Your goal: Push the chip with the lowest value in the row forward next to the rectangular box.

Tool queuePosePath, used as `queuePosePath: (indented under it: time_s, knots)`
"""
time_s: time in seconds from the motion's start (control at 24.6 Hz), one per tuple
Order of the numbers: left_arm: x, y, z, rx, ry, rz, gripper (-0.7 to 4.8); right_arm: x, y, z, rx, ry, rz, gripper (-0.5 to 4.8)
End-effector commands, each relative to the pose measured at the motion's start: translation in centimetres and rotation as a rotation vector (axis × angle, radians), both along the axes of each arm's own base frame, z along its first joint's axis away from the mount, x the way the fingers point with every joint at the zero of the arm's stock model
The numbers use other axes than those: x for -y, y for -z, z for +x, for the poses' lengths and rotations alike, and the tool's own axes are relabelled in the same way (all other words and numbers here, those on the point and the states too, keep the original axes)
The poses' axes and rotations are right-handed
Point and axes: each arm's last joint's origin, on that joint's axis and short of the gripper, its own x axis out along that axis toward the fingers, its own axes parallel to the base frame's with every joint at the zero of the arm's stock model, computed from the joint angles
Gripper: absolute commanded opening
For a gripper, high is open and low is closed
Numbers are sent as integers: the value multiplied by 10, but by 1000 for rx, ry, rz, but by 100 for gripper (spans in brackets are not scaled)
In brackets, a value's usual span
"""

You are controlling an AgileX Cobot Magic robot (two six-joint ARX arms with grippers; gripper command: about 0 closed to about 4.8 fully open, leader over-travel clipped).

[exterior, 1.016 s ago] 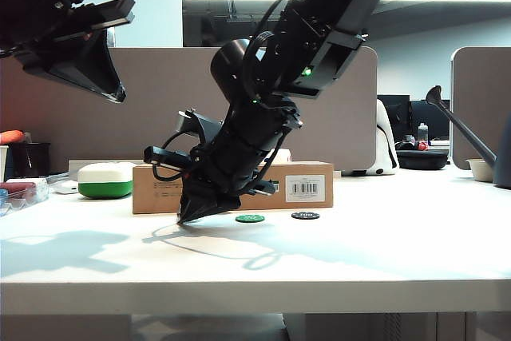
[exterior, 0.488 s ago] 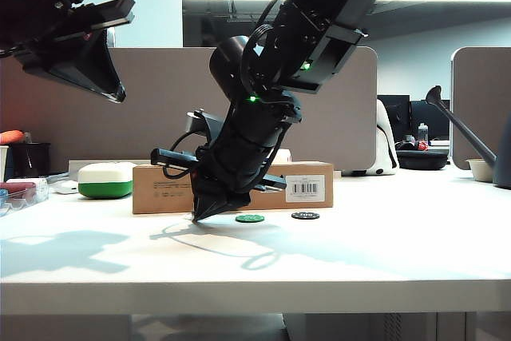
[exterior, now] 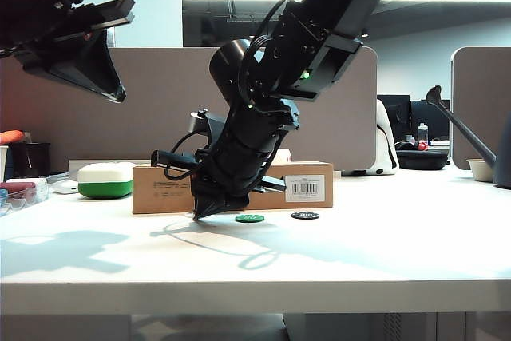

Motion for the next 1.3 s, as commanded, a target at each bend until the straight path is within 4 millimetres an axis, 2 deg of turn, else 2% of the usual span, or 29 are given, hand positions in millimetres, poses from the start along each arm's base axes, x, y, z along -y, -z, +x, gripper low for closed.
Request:
queuePosePath:
  time_s: [0.04, 0.49, 0.61, 0.89, 1.3]
  knots:
    - [1, -4, 0, 20, 7, -3, -5, 7, 18, -4, -59, 48, -101, -3]
    - [1, -4, 0, 20, 7, -3, -5, 5, 18, -5, -80, 18, -76, -3]
    - [1, -4, 0, 20, 7, -3, -5, 4, 12, -7, -118, -13, -28, -3]
    - [1, -4, 0, 19, 7, -3, -5, 8, -30, -17, -106, -36, 7, -3]
    - [1, -4, 0, 19, 7, -3, -5, 32, -84, -37, -35, 65, -143, -3]
